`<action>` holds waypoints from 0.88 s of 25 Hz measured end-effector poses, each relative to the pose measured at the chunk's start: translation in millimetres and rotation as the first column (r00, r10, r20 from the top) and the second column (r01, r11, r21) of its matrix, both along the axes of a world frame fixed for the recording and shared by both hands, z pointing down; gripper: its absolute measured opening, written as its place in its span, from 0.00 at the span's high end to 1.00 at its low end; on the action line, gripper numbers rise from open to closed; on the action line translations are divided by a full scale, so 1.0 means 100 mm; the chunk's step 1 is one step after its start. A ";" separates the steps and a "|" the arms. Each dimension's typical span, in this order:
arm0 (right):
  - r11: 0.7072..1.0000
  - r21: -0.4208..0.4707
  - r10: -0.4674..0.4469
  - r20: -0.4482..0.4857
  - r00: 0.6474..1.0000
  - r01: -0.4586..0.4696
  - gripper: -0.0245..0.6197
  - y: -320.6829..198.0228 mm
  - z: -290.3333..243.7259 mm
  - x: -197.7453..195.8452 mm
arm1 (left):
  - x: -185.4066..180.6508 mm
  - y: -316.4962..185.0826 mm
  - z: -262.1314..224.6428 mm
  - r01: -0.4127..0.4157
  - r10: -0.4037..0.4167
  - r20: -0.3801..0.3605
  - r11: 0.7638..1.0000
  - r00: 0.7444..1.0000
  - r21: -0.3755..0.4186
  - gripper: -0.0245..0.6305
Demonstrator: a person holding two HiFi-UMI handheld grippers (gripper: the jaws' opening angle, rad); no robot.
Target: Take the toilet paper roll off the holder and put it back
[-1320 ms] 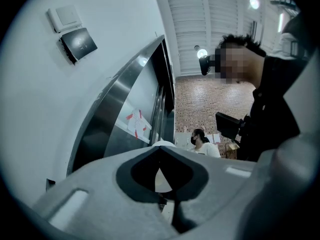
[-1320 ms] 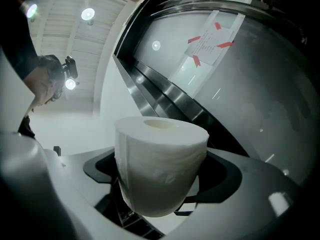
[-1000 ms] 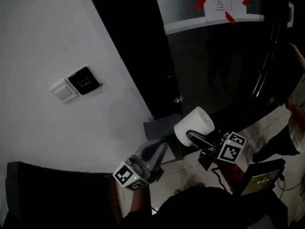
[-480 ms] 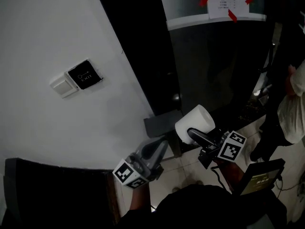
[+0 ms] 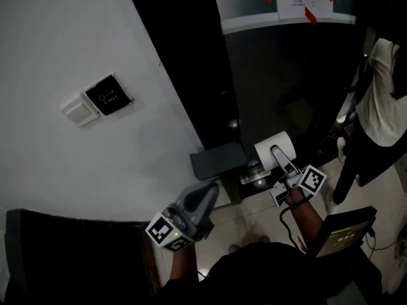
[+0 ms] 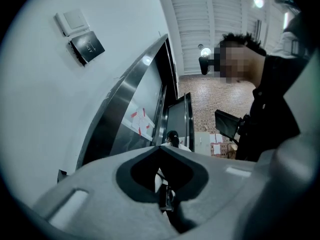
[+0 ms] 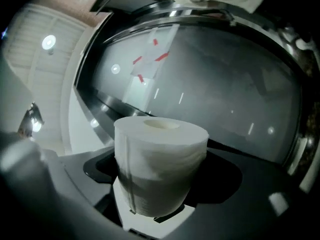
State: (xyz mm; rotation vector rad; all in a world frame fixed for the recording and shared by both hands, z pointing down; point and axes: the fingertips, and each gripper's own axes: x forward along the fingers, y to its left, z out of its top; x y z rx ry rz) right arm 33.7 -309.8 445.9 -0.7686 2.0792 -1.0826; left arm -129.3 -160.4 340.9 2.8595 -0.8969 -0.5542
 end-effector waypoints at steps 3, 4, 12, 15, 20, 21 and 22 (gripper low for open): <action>0.991 -0.135 0.017 0.093 0.996 -0.004 0.24 -0.12 0.45 -0.02 | -0.04 0.01 0.03 -0.001 0.001 -0.002 1.000 1.000 -0.008 0.96; 0.985 -0.170 0.013 0.115 0.993 0.007 0.24 -0.14 0.57 -0.07 | -0.06 0.01 0.05 0.002 -0.002 0.000 1.000 1.000 -0.013 0.96; 0.952 -0.271 -0.096 0.167 0.981 0.139 0.24 -0.06 0.92 -0.71 | -0.20 0.06 0.15 0.047 -0.046 0.036 0.999 0.998 -0.025 0.96; 0.943 -0.295 -0.095 0.206 0.974 0.155 0.24 -0.02 0.94 -0.81 | -0.20 0.09 0.14 0.051 -0.050 0.032 0.998 0.998 -0.025 0.96; 0.935 -0.280 -0.177 0.164 0.970 0.218 0.24 0.13 0.99 -1.08 | -0.24 0.12 0.15 0.060 -0.059 0.024 0.998 0.998 -0.028 0.96; 0.933 -0.276 -0.190 0.166 0.968 0.231 0.24 0.16 0.98 -1.15 | -0.24 0.12 0.16 0.063 -0.062 0.025 0.998 0.998 -0.028 0.96; 0.930 -0.274 -0.203 0.169 0.964 0.244 0.24 0.19 0.97 -1.21 | -0.25 0.13 0.16 0.066 -0.065 0.025 0.997 0.998 -0.029 0.96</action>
